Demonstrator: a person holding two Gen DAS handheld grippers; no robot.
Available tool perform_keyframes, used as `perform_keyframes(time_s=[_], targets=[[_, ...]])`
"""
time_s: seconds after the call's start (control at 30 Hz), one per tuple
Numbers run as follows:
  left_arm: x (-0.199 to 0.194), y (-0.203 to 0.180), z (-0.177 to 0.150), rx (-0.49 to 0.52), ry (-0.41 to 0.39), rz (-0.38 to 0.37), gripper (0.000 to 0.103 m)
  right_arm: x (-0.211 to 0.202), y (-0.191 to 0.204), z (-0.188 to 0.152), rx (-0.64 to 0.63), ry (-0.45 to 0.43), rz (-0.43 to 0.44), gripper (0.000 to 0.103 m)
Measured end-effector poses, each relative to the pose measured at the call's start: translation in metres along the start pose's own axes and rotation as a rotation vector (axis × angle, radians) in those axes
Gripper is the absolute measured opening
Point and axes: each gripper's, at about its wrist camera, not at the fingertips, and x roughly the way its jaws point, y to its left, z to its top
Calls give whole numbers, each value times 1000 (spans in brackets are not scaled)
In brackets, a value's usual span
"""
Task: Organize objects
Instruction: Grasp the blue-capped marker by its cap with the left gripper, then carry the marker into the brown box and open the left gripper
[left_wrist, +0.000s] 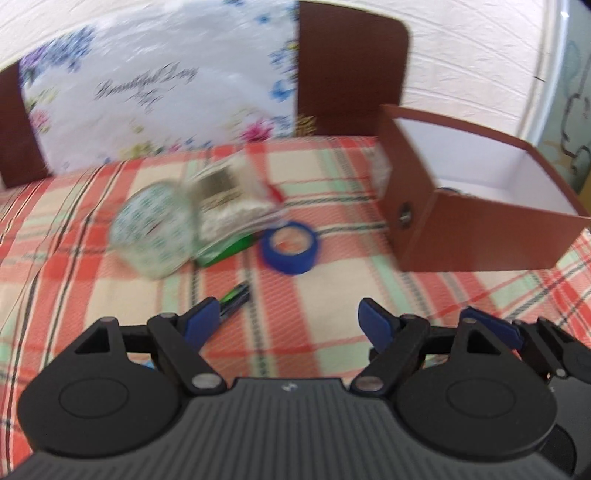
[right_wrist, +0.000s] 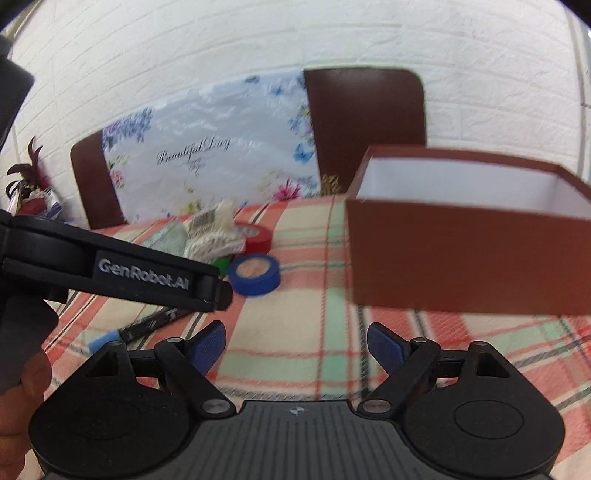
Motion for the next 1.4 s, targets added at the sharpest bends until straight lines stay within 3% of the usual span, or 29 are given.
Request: perform_keyframes(time_s=[0.17, 0.37, 0.53, 0.6, 0.63, 0.67, 0.7, 0.77, 0.83, 1.03, 1.1, 1.2, 1.4], targets=[[0, 26, -12, 11, -13, 91, 84, 17, 12, -15, -20, 92, 39, 84], [-14, 58, -33, 100, -89, 157, 87, 19, 29, -23, -124, 97, 30, 88], [0, 79, -47, 134, -43, 187, 83, 20, 31, -22, -139, 93, 30, 88], [9, 78, -50, 145, -8, 164, 70, 21, 33, -22, -140, 94, 35, 88], [11, 77, -51, 145, -15, 147, 60, 21, 32, -21, -141, 95, 42, 87], [11, 76, -51, 146, -26, 126, 44, 21, 33, -20, -143, 96, 48, 87], [11, 74, -50, 150, -21, 98, 36, 21, 33, -19, -150, 97, 53, 86], [13, 69, -49, 166, -19, 84, 25, 22, 35, -20, -165, 103, 57, 86], [14, 65, -49, 184, -17, 72, 21, 22, 37, -20, -176, 106, 60, 86], [-3, 52, -57, 209, 24, -168, 19, 14, 32, -17, -175, 98, 73, 80], [-8, 52, -61, 144, 48, -210, 19, 11, 26, -17, -165, 99, 54, 80], [-13, 68, -60, -7, 85, -400, 22, 6, 10, -19, -118, 111, 27, 79], [-27, 83, -33, -58, 27, -373, 32, -16, 16, -20, -107, 87, 122, 79]])
